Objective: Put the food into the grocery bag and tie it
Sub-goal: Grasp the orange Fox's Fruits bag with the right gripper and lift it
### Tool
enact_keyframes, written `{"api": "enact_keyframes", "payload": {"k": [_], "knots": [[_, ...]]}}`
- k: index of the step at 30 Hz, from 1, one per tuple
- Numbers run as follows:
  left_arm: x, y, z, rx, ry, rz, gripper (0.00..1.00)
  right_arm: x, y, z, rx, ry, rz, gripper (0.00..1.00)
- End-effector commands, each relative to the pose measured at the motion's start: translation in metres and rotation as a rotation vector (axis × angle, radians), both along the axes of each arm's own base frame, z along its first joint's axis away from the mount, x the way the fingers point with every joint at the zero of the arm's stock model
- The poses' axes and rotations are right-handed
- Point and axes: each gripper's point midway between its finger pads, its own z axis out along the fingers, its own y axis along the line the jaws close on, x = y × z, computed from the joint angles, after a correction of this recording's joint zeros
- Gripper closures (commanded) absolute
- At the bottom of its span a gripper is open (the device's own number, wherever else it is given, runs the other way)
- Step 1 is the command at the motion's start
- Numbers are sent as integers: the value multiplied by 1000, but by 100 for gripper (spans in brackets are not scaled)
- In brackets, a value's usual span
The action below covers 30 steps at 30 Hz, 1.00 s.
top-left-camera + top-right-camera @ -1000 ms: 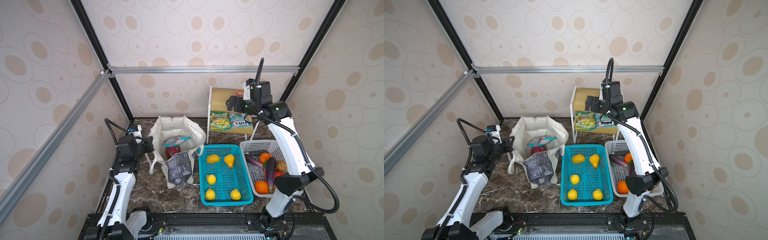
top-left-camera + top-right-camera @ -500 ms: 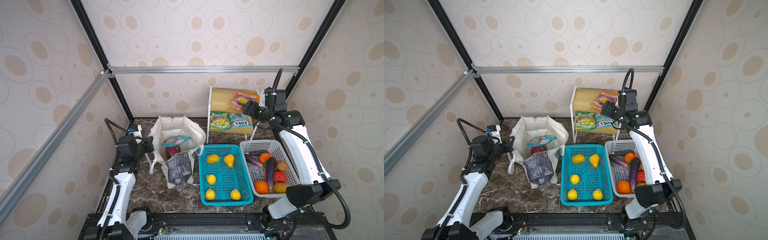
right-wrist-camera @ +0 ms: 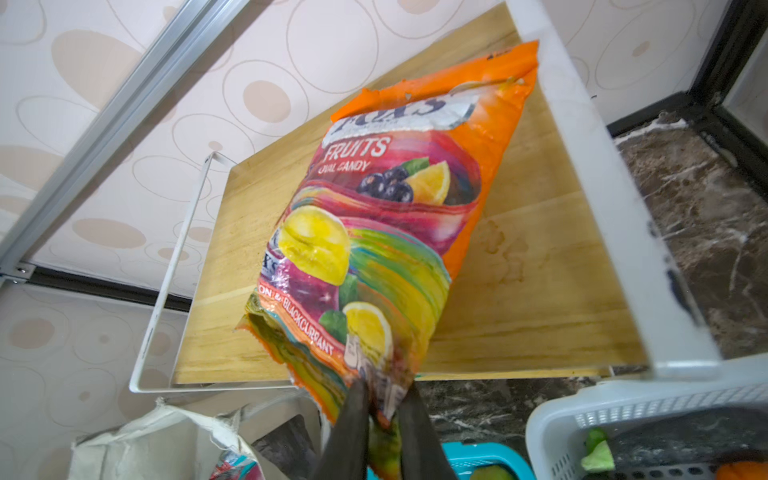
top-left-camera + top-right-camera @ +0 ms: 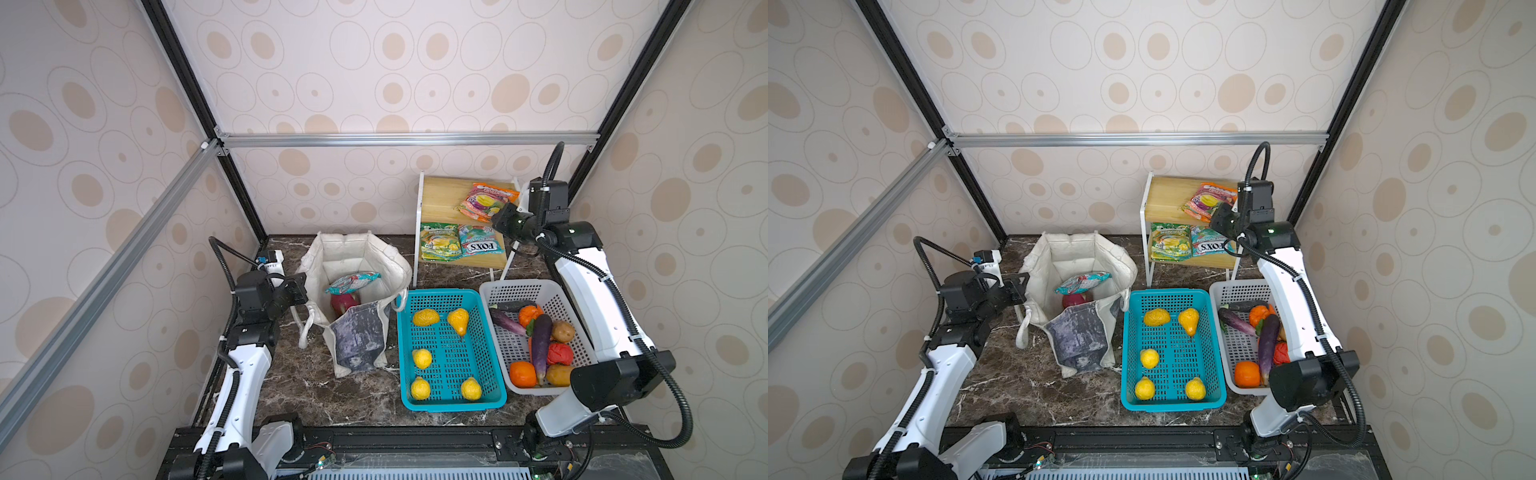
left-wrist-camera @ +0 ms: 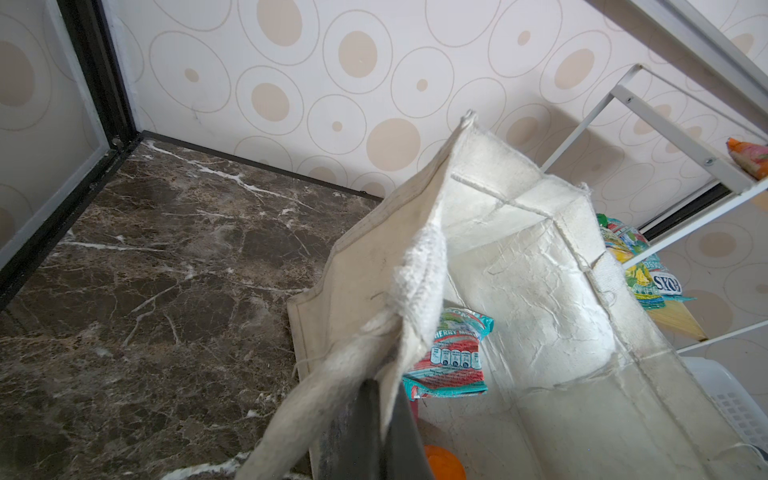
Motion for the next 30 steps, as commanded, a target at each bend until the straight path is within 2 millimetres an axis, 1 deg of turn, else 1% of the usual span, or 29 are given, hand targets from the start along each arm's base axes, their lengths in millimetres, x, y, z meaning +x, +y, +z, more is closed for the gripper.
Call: {"api": "enact_keyframes", "payload": {"k": [1, 4, 8, 9, 12, 13, 15, 17, 18, 20, 24, 30], "knots": [[-1, 0, 21, 2, -74, -5, 100, 1, 6, -7, 25, 10, 32, 100], [0, 0, 21, 2, -73, -5, 100, -2, 13, -3, 36, 7, 76, 100], [0, 0, 20, 0, -70, -5, 100, -15, 24, 8, 48, 1, 158, 100], [0, 0, 20, 0, -72, -6, 100, -18, 24, 11, 51, -8, 163, 100], [-1, 0, 20, 2, -72, -5, 100, -27, 16, 16, 27, -17, 137, 100], [-1, 0, 20, 3, -71, -5, 100, -28, 12, 16, 20, -9, 125, 98], [-1, -1, 21, 2, -74, -6, 100, -28, 5, 14, 15, 3, 104, 88], [-1, 0, 21, 2, -75, -5, 100, -27, -1, 12, 4, 13, 83, 83], [-1, 0, 22, 2, -77, -5, 100, -27, -1, 11, 1, 13, 80, 78], [-1, 0, 21, 2, -76, -5, 100, -26, 1, 12, 21, 3, 83, 61], [-1, -1, 22, 0, -79, -8, 100, -19, 17, 11, 97, -6, 136, 58], [-1, 0, 22, 2, -79, -5, 100, -12, 26, 3, 131, 5, 146, 57]]}}
